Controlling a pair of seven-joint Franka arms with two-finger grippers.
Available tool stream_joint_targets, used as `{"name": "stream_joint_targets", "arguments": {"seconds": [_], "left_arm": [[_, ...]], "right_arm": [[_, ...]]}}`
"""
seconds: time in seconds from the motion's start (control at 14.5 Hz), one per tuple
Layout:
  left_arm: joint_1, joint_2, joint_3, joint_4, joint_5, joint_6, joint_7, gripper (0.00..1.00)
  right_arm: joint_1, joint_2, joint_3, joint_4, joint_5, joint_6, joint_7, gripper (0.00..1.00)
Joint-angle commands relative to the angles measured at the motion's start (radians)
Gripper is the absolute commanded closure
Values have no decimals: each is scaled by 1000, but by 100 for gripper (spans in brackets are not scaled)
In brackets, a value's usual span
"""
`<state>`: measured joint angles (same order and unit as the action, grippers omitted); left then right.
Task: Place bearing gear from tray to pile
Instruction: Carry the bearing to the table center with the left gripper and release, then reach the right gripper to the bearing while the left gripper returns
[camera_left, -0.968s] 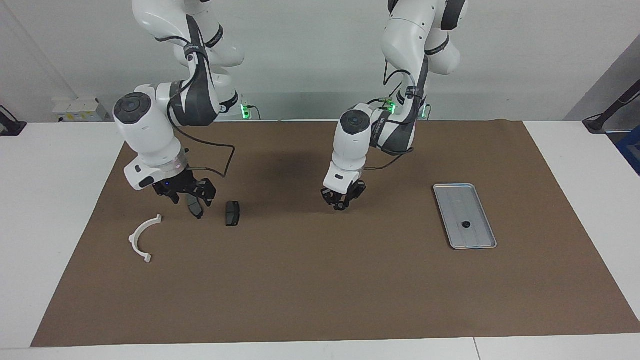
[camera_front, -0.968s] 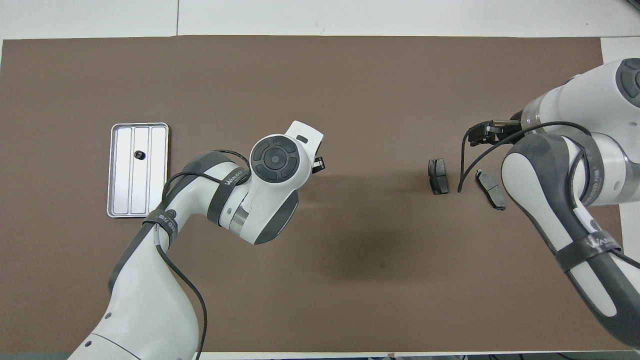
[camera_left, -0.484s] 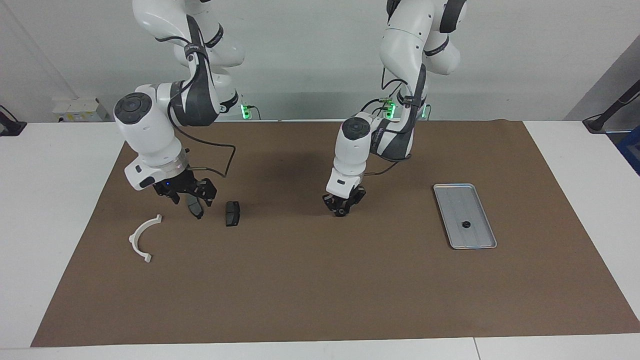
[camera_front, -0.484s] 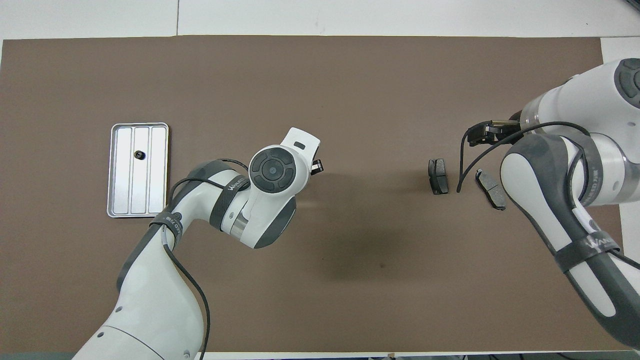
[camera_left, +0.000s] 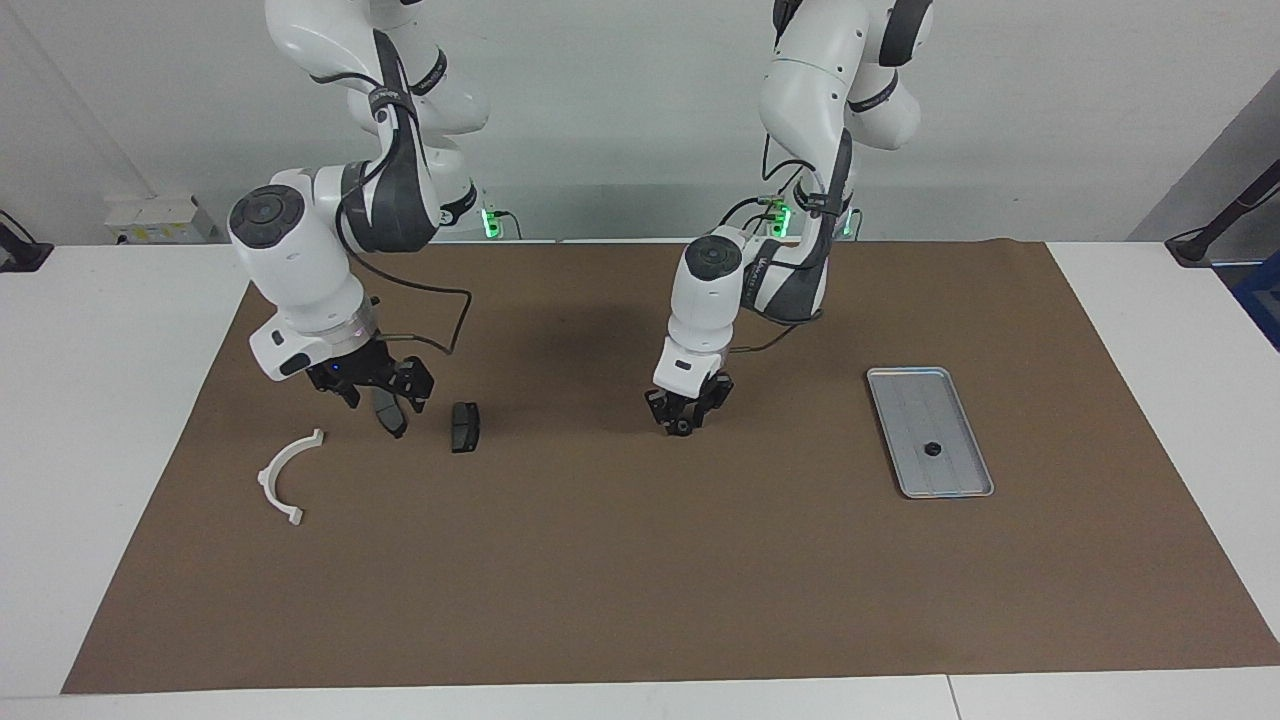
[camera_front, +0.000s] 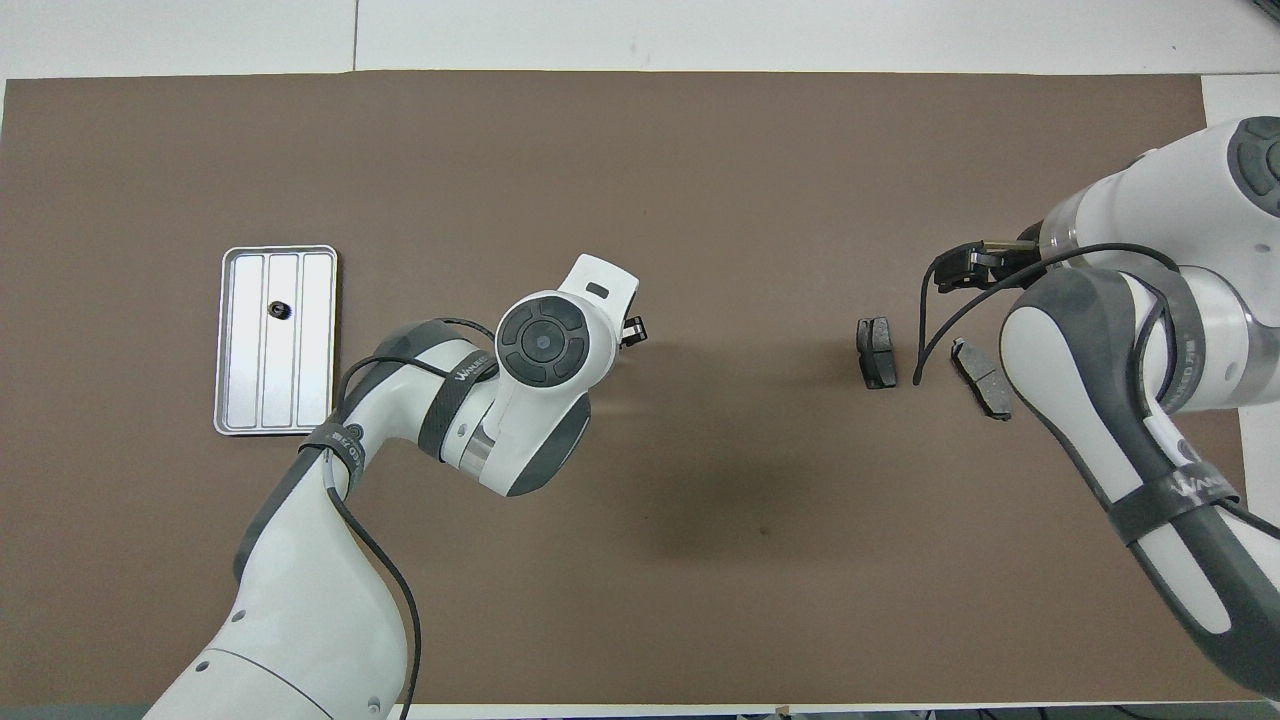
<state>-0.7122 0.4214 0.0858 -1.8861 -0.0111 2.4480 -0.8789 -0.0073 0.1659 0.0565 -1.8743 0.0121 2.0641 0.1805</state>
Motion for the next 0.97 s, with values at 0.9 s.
{"name": "stream_joint_targets", "arguments": {"seconds": [0.9], "left_arm": [[599,-219,2,-5,16,-209,888,0]], "right_arm": [[214,44,11,67,9,21,344,4]]}}
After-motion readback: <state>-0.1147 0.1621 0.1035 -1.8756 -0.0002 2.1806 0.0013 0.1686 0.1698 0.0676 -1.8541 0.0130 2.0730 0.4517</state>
